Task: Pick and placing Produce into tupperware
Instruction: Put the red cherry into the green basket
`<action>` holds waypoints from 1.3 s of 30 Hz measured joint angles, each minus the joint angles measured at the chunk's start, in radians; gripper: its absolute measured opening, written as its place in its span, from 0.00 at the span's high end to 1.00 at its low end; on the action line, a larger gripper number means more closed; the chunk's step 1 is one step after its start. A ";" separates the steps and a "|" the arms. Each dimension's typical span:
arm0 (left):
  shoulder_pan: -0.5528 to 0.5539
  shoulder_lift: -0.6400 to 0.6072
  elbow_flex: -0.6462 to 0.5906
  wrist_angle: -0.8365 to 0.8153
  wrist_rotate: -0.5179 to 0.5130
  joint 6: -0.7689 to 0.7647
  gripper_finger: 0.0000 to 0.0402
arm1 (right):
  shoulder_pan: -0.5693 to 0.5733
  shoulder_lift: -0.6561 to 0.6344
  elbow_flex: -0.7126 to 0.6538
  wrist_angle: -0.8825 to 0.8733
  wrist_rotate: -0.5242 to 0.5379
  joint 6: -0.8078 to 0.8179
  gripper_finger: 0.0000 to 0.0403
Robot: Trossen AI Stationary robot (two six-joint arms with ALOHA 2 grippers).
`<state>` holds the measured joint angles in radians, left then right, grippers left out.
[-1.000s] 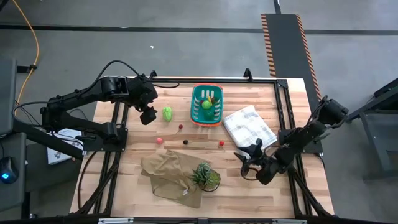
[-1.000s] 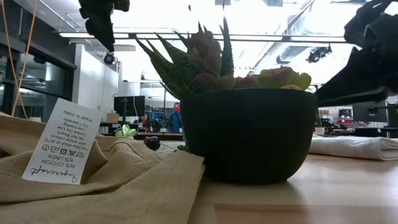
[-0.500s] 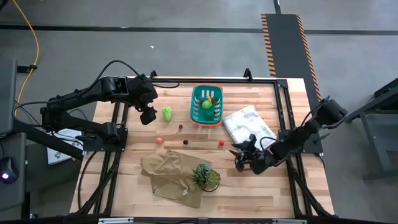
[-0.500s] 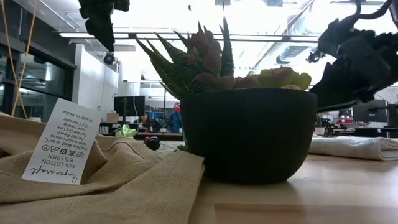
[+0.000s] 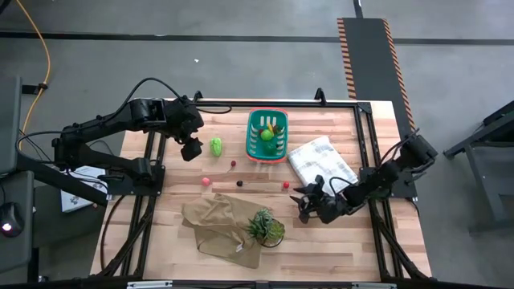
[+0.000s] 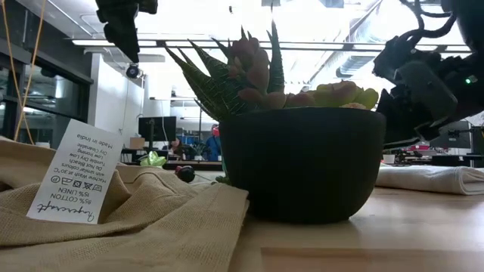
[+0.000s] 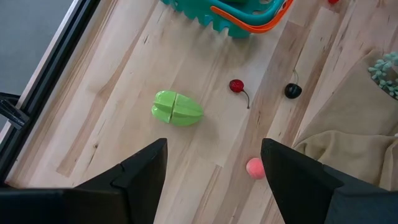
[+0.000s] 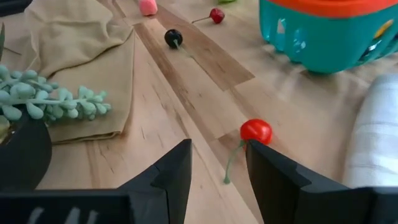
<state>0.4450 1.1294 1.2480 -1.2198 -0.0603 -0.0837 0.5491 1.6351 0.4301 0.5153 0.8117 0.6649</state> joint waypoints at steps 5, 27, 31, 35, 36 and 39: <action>0.000 0.000 0.000 0.000 0.000 0.000 0.38 | -0.021 0.008 0.000 0.007 -0.019 0.023 0.64; 0.000 0.000 0.000 0.000 0.000 0.000 0.38 | -0.025 0.008 0.000 0.045 -0.016 -0.037 0.53; 0.000 0.000 0.000 0.000 0.000 0.000 0.38 | -0.025 0.008 0.000 0.049 -0.014 -0.037 0.53; 0.000 0.000 0.000 0.000 0.000 0.000 0.38 | -0.025 0.008 0.000 0.055 -0.011 -0.037 0.53; 0.000 0.000 0.000 0.000 0.000 0.000 0.38 | -0.025 0.008 0.000 0.058 -0.007 -0.038 0.53; 0.000 0.000 0.000 0.000 0.000 0.000 0.38 | -0.025 0.008 0.000 0.064 -0.002 -0.042 0.53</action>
<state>0.4450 1.1294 1.2476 -1.2198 -0.0605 -0.0834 0.5240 1.6428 0.4305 0.5790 0.8097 0.6225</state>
